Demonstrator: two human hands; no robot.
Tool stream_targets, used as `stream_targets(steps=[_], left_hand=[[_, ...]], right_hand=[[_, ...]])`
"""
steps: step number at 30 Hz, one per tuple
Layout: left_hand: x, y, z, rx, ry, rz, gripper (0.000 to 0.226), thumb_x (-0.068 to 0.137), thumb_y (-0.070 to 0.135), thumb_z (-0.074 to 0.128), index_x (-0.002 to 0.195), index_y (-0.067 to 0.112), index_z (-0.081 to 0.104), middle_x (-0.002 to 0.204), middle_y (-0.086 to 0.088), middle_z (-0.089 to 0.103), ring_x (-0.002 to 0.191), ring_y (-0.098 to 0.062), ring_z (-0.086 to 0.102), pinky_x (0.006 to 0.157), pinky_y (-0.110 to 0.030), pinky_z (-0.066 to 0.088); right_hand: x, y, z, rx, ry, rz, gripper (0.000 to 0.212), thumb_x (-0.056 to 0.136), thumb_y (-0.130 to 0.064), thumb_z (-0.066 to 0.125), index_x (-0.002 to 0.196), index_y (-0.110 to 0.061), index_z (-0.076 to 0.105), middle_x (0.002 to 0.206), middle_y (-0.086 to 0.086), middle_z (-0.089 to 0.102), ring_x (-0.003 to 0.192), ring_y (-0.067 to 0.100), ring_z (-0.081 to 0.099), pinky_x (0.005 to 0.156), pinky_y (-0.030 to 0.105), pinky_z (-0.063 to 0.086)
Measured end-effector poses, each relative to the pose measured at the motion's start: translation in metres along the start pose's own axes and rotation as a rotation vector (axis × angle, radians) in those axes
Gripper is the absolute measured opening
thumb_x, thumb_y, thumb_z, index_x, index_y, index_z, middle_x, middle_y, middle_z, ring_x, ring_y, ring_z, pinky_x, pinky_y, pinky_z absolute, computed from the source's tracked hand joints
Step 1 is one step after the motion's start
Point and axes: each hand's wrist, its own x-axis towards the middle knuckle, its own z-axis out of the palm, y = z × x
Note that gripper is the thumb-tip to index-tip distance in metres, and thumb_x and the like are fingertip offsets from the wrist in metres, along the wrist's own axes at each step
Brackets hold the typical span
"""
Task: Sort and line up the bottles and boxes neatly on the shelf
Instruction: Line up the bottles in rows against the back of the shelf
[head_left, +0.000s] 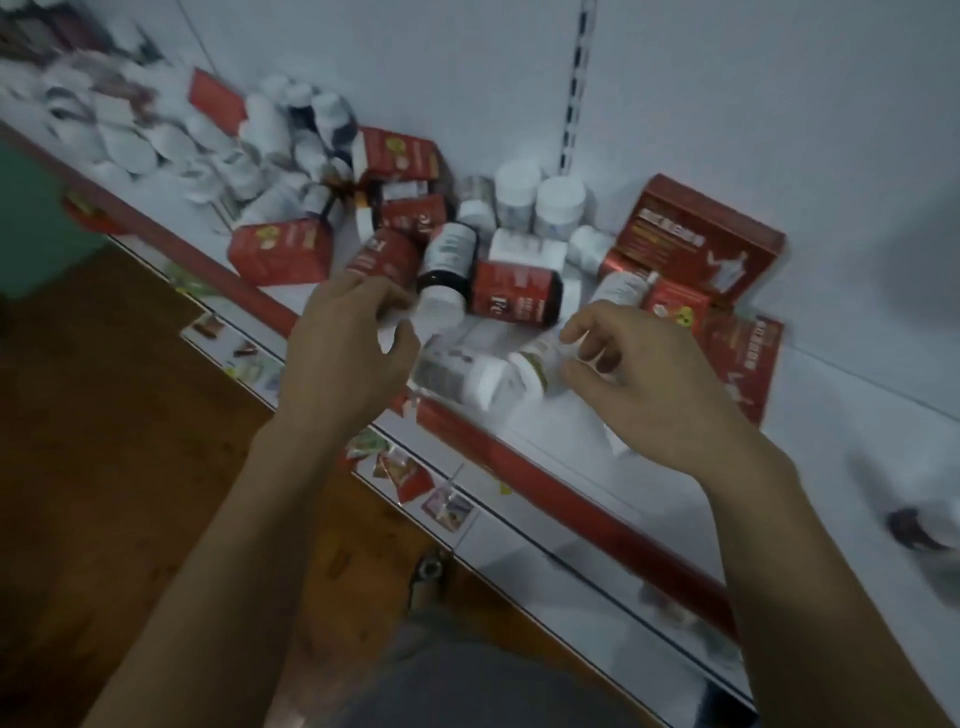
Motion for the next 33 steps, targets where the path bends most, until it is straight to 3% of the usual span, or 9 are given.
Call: stream_targets(steps=[5, 9, 12, 15, 19, 25, 28, 30, 33], left_hand=[[0.055, -0.079, -0.012, -0.013, 0.014, -0.010, 0.019, 0.096, 0.026, 0.062, 0.111, 0.017, 0.068, 0.109, -0.003, 0.064, 0.102, -0.023, 0.057, 0.082, -0.037, 0.049], [0.115, -0.139, -0.015, -0.064, 0.000, 0.011, 0.020, 0.092, 0.026, 0.060, 0.108, 0.019, 0.069, 0.103, -0.002, 0.061, 0.097, -0.025, 0.057, 0.078, -0.042, 0.050], [0.149, -0.167, -0.010, -0.094, -0.057, 0.067, 0.030, 0.089, 0.029, 0.055, 0.111, 0.016, 0.069, 0.098, 0.000, 0.057, 0.093, -0.025, 0.057, 0.074, -0.034, 0.039], [0.172, -0.183, -0.007, -0.134, -0.127, 0.087, 0.028, 0.093, 0.025, 0.059, 0.117, 0.016, 0.068, 0.112, -0.007, 0.060, 0.100, -0.025, 0.057, 0.079, -0.031, 0.038], [0.196, -0.196, -0.002, -0.167, -0.242, 0.137, 0.035, 0.093, 0.024, 0.063, 0.128, 0.019, 0.063, 0.121, -0.001, 0.054, 0.109, -0.020, 0.053, 0.085, -0.028, 0.037], [0.211, -0.196, 0.016, -0.063, -0.320, 0.151, 0.056, 0.085, 0.045, 0.058, 0.137, 0.025, 0.057, 0.133, -0.006, 0.052, 0.120, -0.030, 0.053, 0.099, -0.046, 0.046], [0.212, -0.195, 0.016, -0.107, -0.340, 0.200, 0.049, 0.087, 0.035, 0.066, 0.134, 0.026, 0.058, 0.129, -0.003, 0.054, 0.119, -0.027, 0.051, 0.100, -0.043, 0.045], [0.218, -0.191, 0.013, -0.226, -0.326, 0.200, 0.043, 0.089, 0.027, 0.067, 0.131, 0.024, 0.060, 0.124, 0.001, 0.061, 0.111, -0.017, 0.056, 0.094, -0.032, 0.046], [0.232, -0.175, 0.009, -0.325, -0.192, 0.158, 0.046, 0.090, 0.029, 0.066, 0.134, 0.025, 0.054, 0.127, -0.001, 0.057, 0.109, -0.014, 0.057, 0.089, -0.029, 0.046]], right_hand=[[0.070, -0.036, 0.049, -0.008, 0.054, -0.039, 0.012, 0.092, -0.027, 0.069, 0.103, -0.029, 0.065, 0.095, -0.011, 0.062, 0.086, 0.002, 0.058, 0.078, 0.028, 0.051], [0.131, -0.071, 0.089, -0.093, 0.056, -0.058, 0.023, 0.095, -0.027, 0.064, 0.118, -0.029, 0.063, 0.109, -0.011, 0.058, 0.099, 0.007, 0.054, 0.084, 0.028, 0.044], [0.176, -0.095, 0.123, -0.170, -0.017, -0.125, 0.035, 0.098, -0.035, 0.058, 0.133, -0.028, 0.057, 0.130, -0.007, 0.054, 0.121, 0.014, 0.048, 0.100, 0.039, 0.045], [0.203, -0.108, 0.151, -0.255, -0.106, -0.091, 0.043, 0.099, -0.049, 0.051, 0.140, -0.035, 0.051, 0.140, -0.005, 0.043, 0.135, 0.020, 0.033, 0.107, 0.051, 0.038], [0.213, -0.110, 0.162, -0.438, -0.073, 0.003, 0.035, 0.095, -0.052, 0.044, 0.109, -0.035, 0.071, 0.152, -0.009, 0.036, 0.145, 0.022, 0.021, 0.114, 0.055, 0.023], [0.204, -0.106, 0.161, -0.454, -0.031, 0.038, 0.022, 0.088, -0.040, 0.052, 0.090, -0.028, 0.071, 0.153, -0.013, 0.042, 0.145, 0.023, 0.026, 0.113, 0.050, 0.023], [0.208, -0.109, 0.147, -0.264, -0.002, 0.082, 0.007, 0.082, -0.026, 0.066, 0.087, -0.030, 0.068, 0.134, -0.015, 0.057, 0.129, 0.018, 0.038, 0.105, 0.046, 0.038], [0.218, -0.105, 0.134, -0.167, 0.100, 0.137, 0.017, 0.078, -0.018, 0.068, 0.091, -0.029, 0.065, 0.116, -0.010, 0.059, 0.114, 0.017, 0.047, 0.094, 0.045, 0.046], [0.237, -0.096, 0.120, -0.214, 0.093, 0.167, 0.040, 0.077, -0.025, 0.069, 0.115, -0.031, 0.059, 0.122, -0.010, 0.052, 0.120, 0.018, 0.046, 0.099, 0.051, 0.044]])
